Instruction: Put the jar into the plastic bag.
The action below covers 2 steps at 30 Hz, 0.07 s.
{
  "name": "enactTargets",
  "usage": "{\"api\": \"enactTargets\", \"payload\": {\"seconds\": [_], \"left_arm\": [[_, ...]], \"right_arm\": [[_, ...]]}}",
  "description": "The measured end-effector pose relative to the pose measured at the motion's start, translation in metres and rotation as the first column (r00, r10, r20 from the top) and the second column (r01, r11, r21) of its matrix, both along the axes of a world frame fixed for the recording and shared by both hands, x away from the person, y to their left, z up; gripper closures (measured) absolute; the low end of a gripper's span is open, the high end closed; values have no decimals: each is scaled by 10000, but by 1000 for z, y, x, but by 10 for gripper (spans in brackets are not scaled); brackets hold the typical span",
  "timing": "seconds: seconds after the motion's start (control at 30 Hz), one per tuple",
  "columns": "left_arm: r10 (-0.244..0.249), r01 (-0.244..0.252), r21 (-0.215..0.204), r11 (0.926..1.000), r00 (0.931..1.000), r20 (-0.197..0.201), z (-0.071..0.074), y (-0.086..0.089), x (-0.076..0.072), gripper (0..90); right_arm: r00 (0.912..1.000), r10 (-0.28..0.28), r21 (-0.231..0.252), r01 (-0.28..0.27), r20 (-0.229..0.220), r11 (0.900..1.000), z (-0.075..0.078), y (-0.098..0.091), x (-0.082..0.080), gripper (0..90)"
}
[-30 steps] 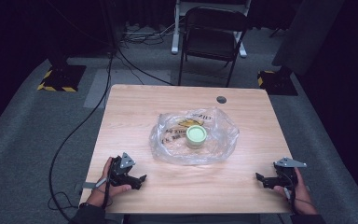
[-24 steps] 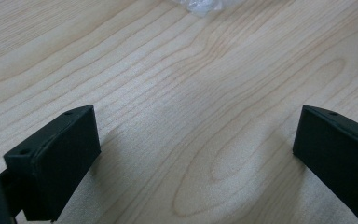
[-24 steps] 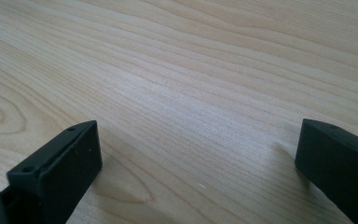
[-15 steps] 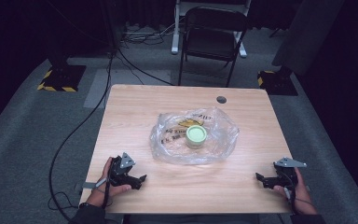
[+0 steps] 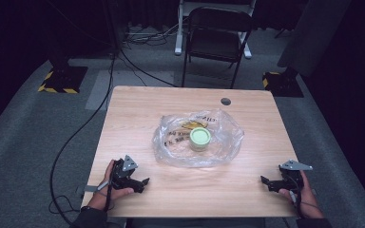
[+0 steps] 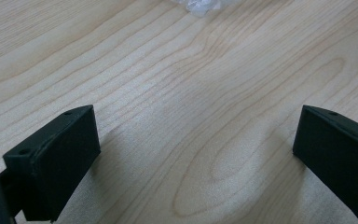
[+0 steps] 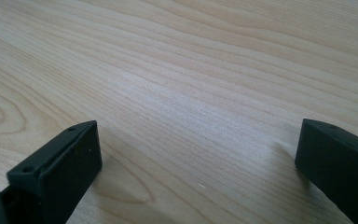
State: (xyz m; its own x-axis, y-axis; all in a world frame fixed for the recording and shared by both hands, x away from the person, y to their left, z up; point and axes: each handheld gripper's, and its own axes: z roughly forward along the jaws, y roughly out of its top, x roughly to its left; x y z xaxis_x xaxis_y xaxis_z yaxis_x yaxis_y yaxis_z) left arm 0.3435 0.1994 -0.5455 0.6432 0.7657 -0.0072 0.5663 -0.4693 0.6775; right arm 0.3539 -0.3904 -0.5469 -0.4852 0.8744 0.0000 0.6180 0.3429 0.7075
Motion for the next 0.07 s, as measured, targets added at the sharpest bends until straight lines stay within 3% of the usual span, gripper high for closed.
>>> {"api": "enactTargets", "payload": {"seconds": [0.07], "left_arm": [[2,-2,-3,10000,10000,0,0,0,0,3]], "right_arm": [[10000,4,0,-4,1,10000,0,0,0,3]]}}
